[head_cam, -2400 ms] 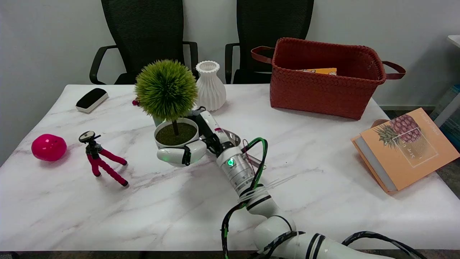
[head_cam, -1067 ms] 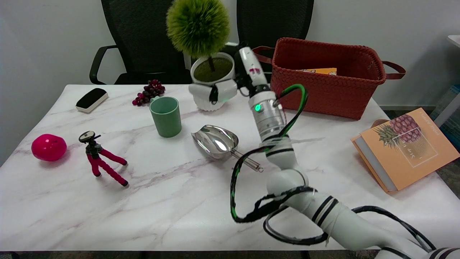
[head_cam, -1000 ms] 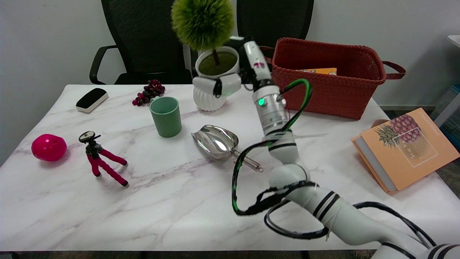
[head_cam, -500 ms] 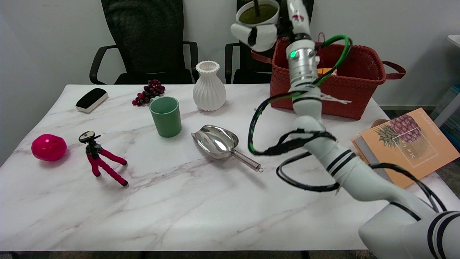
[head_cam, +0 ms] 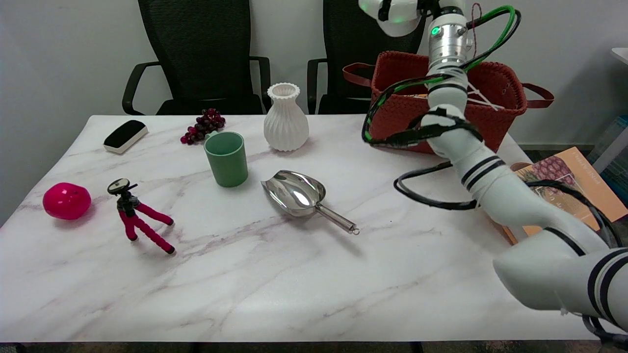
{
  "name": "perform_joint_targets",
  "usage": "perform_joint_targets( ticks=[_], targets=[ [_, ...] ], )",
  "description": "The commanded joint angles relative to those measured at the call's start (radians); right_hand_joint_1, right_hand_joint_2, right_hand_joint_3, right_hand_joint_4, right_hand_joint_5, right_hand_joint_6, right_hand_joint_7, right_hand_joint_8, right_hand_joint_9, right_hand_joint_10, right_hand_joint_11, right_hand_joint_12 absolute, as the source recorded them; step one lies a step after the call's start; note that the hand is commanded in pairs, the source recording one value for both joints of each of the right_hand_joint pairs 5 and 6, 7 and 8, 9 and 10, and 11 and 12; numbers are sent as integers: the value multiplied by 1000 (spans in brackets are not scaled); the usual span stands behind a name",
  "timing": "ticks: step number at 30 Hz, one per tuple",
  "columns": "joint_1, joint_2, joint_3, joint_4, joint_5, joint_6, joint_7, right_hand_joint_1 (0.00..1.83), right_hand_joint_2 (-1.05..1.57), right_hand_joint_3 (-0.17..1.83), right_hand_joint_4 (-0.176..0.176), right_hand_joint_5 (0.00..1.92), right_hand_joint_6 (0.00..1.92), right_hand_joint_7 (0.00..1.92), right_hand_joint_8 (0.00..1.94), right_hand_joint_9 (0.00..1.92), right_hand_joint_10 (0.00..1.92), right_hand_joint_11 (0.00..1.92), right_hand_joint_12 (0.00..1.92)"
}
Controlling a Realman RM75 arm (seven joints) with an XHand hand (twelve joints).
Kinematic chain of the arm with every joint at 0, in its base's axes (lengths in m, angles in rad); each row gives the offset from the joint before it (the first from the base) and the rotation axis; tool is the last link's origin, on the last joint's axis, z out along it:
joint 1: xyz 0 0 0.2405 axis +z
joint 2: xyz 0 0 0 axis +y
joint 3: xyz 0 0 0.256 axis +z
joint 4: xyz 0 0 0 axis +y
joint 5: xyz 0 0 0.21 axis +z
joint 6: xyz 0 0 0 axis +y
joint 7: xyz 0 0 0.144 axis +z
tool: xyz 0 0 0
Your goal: Place the potted plant into the brown storage basket.
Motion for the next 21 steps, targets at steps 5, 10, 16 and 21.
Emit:
perform_joint_targets(
  ticks=[5,10,16,21],
  targets=[
    [352,10,-27,-516,121,-84,-88,1058,571,782,0,1117,1117,1839,1839,1624,1624,1920,1920],
    [405,-1,-48,-636,121,-84,-88,1050,605,766,0,1140,1140,1854,1854,1647,1647,1920,1920],
    [420,8,-48,-726,121,-84,-84,1029,680,723,0,1177,1177,1894,1894,1687,1687,1920,1920],
    [398,30,-47,-766,121,-86,-78,1022,728,697,0,1201,1201,1907,1907,1704,1704,1920,1920]
  ],
)
